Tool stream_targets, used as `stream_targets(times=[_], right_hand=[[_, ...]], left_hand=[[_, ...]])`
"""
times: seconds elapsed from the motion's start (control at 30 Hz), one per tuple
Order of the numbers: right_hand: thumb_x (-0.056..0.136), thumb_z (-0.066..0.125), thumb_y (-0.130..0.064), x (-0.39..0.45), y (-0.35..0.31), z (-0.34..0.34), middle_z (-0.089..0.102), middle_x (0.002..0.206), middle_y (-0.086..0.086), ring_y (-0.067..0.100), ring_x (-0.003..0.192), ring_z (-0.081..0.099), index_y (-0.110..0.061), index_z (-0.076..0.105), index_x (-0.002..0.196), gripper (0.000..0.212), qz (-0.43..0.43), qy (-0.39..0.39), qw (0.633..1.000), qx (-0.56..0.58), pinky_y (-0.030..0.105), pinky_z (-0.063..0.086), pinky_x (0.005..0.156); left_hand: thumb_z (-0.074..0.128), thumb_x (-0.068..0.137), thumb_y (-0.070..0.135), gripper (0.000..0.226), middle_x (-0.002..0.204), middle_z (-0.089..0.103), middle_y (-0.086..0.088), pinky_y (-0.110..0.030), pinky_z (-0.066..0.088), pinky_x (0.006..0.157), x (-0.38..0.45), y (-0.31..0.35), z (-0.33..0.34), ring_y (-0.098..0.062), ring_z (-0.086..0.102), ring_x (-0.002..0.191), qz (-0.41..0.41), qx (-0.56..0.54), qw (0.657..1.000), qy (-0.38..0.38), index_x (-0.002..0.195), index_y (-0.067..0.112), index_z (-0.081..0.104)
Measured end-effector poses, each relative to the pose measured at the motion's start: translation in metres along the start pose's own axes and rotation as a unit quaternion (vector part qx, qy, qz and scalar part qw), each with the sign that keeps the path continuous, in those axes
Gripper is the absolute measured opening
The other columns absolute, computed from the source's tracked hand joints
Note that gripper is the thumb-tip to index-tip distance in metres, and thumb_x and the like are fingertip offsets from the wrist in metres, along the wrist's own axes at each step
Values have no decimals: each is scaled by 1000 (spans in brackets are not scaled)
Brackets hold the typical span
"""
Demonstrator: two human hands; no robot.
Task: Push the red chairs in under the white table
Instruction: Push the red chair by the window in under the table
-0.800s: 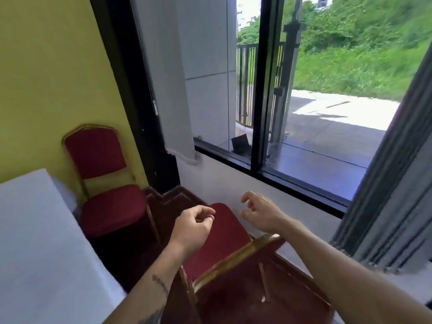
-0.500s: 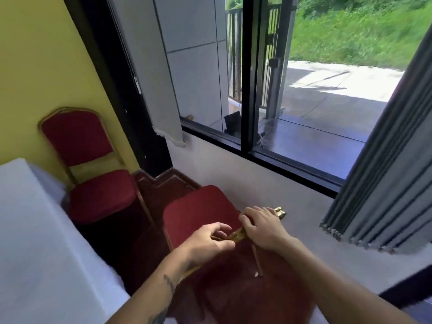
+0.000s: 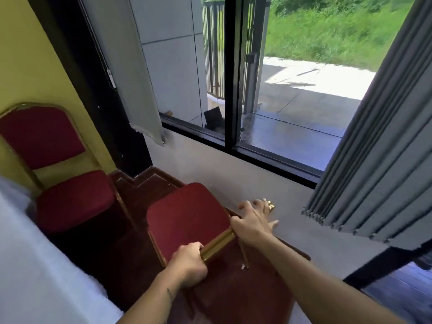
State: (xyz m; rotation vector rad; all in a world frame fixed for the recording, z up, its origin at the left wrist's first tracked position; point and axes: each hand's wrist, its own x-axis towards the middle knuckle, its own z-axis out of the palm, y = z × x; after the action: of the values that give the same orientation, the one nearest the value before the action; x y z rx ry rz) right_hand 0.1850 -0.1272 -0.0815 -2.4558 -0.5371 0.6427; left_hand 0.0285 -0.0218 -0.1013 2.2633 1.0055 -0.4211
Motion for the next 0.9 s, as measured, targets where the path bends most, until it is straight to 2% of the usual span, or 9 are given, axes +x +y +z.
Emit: stream_targets(times=[0.07, 0.13, 0.2, 0.27, 0.37, 0.47, 0.57, 0.73, 0.9], right_hand=[[85, 58, -20, -5, -5, 3, 7, 170, 7, 25, 161, -12, -24, 40, 153, 70, 48, 24, 997, 62, 68, 7, 124], [83, 62, -14, -6, -8, 13, 7, 169, 11, 33, 158, 7, -18, 26, 160, 85, 92, 77, 983, 137, 57, 21, 126], [80, 67, -17, -6, -12, 22, 29, 154, 21, 41, 133, 43, -17, 20, 159, 93, 169, 115, 951, 230, 51, 44, 115], [77, 71, -19, -11, -15, 29, 54, 122, 22, 37, 95, 62, -11, 29, 142, 78, 213, 119, 909, 339, 53, 61, 90], [82, 70, -6, -14, -14, 36, 57, 98, 18, 32, 74, 61, -6, 37, 132, 60, 206, 116, 871, 431, 50, 59, 71], [63, 70, -14, -13, -14, 44, 64, 108, 25, 40, 85, 69, -6, 41, 124, 68, 197, 128, 876, 421, 64, 62, 80], [50, 64, -18, 5, -4, 56, 61, 101, 24, 43, 85, 68, -12, 38, 114, 69, 179, 140, 874, 429, 71, 61, 78], [65, 68, -11, -3, -23, 45, 58, 92, 21, 36, 77, 62, -1, 41, 125, 67, 167, 115, 880, 430, 54, 60, 75], [62, 64, -6, 28, -31, 44, 59, 98, 23, 34, 74, 64, -3, 42, 125, 67, 125, 67, 885, 443, 42, 57, 61]], left_hand=[[53, 71, 30, 37, 107, 71, -2, -33, 55, 86, -1, 0, -1, -29, 68, 104, -4, 20, 1000, 4, 105, 27, 67], [53, 74, 27, 38, 116, 67, -8, -36, 55, 89, -3, 0, -3, -33, 65, 109, -1, 54, 999, 7, 109, 21, 67], [53, 80, 25, 39, 124, 64, -12, -38, 53, 94, -6, -1, -6, -35, 62, 117, 9, 78, 997, 10, 117, 15, 65], [54, 85, 22, 40, 128, 63, -14, -38, 51, 97, -11, -3, -10, -35, 60, 120, 18, 96, 995, 11, 122, 11, 64], [55, 86, 16, 38, 128, 63, -15, -38, 51, 95, -23, -8, -15, -34, 61, 119, 24, 110, 994, 7, 123, 8, 64], [55, 85, 13, 37, 124, 65, -16, -39, 53, 91, -33, -13, -18, -35, 64, 115, 27, 102, 994, 7, 119, 9, 67], [56, 85, 13, 37, 125, 65, -18, -39, 53, 93, -38, -14, -21, -36, 63, 116, 30, 109, 994, 5, 120, 8, 67], [55, 86, 13, 36, 127, 63, -18, -40, 52, 96, -37, -11, -22, -37, 61, 118, 12, 126, 992, -6, 120, 7, 65], [55, 84, 14, 36, 126, 65, -15, -37, 52, 93, -28, -1, -25, -35, 62, 117, -14, 130, 991, -1, 119, 9, 66]])
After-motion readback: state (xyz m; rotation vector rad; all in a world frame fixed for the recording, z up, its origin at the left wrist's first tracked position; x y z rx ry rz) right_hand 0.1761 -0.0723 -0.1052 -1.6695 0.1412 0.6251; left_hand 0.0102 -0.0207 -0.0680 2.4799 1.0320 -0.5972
